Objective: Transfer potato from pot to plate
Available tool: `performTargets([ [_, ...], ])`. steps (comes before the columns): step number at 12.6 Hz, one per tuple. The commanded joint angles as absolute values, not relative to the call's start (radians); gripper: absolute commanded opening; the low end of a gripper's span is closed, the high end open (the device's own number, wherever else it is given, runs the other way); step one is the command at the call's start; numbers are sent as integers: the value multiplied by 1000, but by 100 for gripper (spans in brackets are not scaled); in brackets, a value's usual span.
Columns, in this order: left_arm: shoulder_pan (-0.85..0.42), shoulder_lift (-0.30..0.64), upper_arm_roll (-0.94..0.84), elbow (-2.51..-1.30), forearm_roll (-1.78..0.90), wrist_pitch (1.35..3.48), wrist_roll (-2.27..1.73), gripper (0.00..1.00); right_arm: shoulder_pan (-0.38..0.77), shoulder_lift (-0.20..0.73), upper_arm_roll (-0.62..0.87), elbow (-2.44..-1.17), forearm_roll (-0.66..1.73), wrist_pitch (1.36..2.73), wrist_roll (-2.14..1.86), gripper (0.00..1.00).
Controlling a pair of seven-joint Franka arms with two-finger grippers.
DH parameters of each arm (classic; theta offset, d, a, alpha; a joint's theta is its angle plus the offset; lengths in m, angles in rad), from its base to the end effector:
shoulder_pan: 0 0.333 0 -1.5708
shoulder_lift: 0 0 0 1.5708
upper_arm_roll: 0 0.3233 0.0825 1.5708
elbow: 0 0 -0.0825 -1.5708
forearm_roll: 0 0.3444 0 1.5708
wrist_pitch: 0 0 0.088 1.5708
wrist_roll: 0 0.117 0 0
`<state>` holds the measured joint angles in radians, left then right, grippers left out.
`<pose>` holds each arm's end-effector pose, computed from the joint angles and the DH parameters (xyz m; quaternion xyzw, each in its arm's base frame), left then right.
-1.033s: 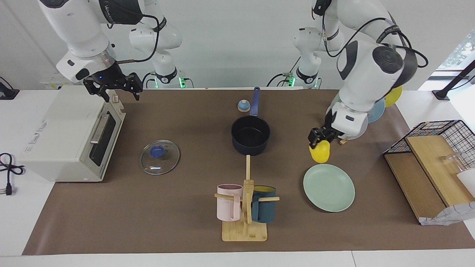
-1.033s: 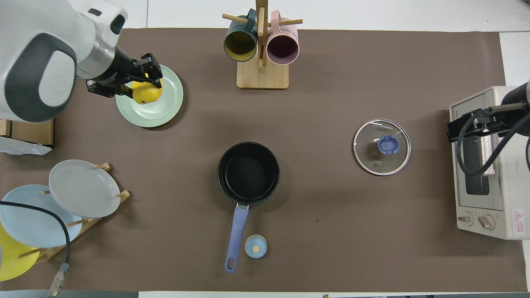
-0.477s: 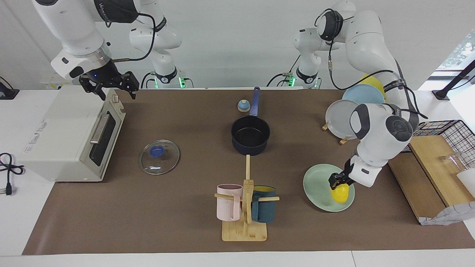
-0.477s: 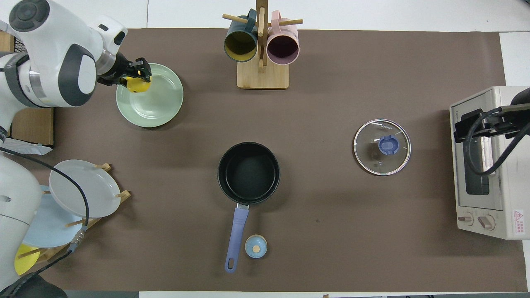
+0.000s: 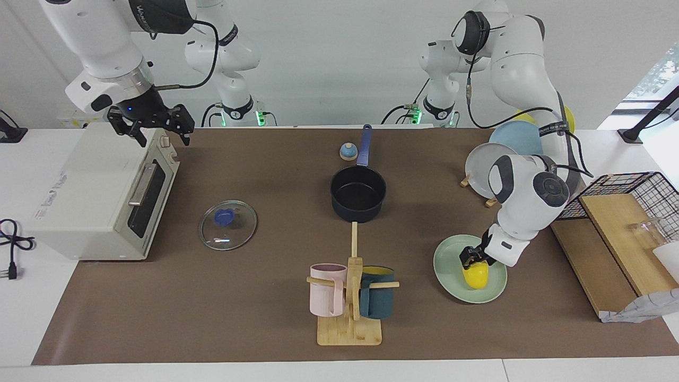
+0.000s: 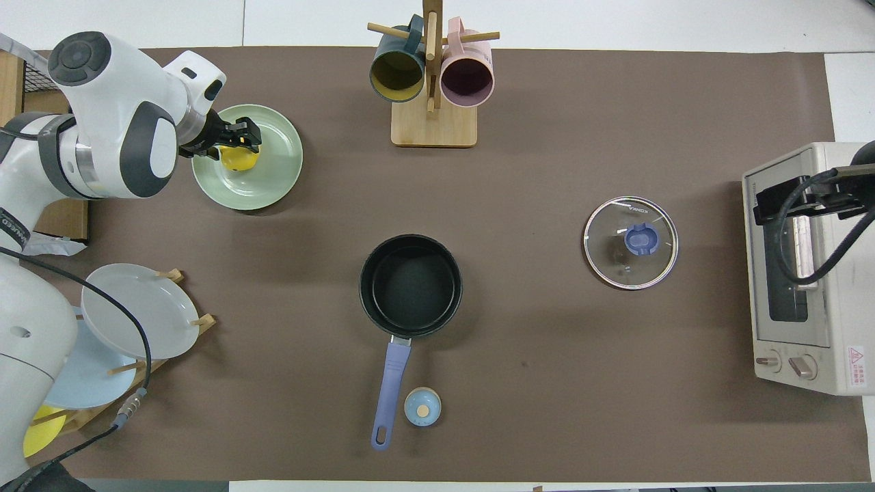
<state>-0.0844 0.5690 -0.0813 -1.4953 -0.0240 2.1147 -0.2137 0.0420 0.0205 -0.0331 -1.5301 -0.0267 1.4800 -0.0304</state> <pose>0.6719 -0.1037 0.3591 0.9985 0.0369 0.0195 0.0365 0.5113 0.0014 0.6211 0.9991 0.0189 -0.0354 0.0133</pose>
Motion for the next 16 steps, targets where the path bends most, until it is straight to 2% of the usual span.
performTargets([
  [1,-74,502,-80,-1479,-2,2032,-198,100,40,5,-18,-1551,-17,1500,-17,100],
  [3,-74,415,-77,-1422,-2,1887,-196,100,41,5,-14,-1551,-17,1509,-18,100],
  [7,-63,171,-66,-1431,23,1700,-193,100,41,3,-14,-1551,-17,1500,-20,100],
  [10,-57,39,-60,-1442,23,1484,-91,100,41,3,-12,-1551,-15,1512,-20,100],
  [11,-55,0,-60,-1468,23,1436,-80,100,41,3,-12,-1551,-15,1513,-20,100],
  [14,-69,-132,-61,-1671,23,1442,-95,100,40,3,-12,-1551,-15,1502,-20,100],
  [16,-61,-153,-70,-1726,21,1494,-95,100,41,0,-12,-1560,-17,1511,-20,100],
])
